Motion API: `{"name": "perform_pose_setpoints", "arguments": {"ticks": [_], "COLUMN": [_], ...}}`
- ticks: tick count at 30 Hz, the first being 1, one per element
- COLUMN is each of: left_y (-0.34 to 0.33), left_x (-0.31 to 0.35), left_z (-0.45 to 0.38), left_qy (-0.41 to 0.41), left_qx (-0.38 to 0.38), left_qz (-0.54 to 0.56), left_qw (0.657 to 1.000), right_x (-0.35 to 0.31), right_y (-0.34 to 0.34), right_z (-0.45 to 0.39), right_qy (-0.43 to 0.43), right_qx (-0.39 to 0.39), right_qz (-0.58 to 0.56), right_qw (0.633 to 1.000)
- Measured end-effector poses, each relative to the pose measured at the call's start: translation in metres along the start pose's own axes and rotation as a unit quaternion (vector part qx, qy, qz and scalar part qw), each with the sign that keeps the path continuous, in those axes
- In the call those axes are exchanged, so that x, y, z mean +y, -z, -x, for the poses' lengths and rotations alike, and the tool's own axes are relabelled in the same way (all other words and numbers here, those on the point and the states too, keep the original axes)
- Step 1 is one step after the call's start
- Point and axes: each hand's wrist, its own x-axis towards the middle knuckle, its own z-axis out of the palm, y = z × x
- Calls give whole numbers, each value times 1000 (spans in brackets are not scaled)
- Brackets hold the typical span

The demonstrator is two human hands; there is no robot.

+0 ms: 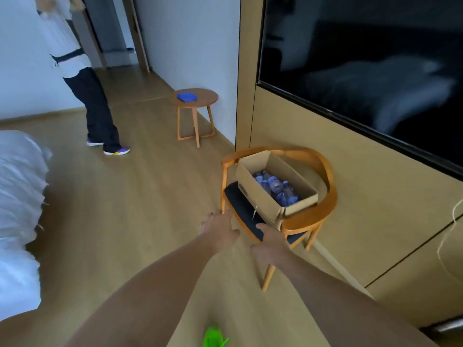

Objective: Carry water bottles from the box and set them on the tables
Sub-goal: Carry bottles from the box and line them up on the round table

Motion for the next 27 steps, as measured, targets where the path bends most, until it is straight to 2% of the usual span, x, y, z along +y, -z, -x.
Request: {"name": "perform_pose_setpoints", "arguments": {"ticks": [8,14,19,27], "left_y": [45,34,26,31], "left_x": [4,26,36,45], "left_z": [-195,-293,-377,-497], "left_qy": [-71,-146,-166,-140], "left_qx": [-39,-104,-119,-153], "left_qz": [-45,-82,-94,-137], "left_qw": [996,980,974,969], "right_x": [-37,-29,-14,9], "right_y": [47,70,81,96], "right_z": [-131,-221,-309,-422], "right_qy": [-75,-125,-152,-207], "right_qx": [68,70,49,26], "right_qz": [-27,-69,-72,-104], "right_qw": [994,987,985,972]}}
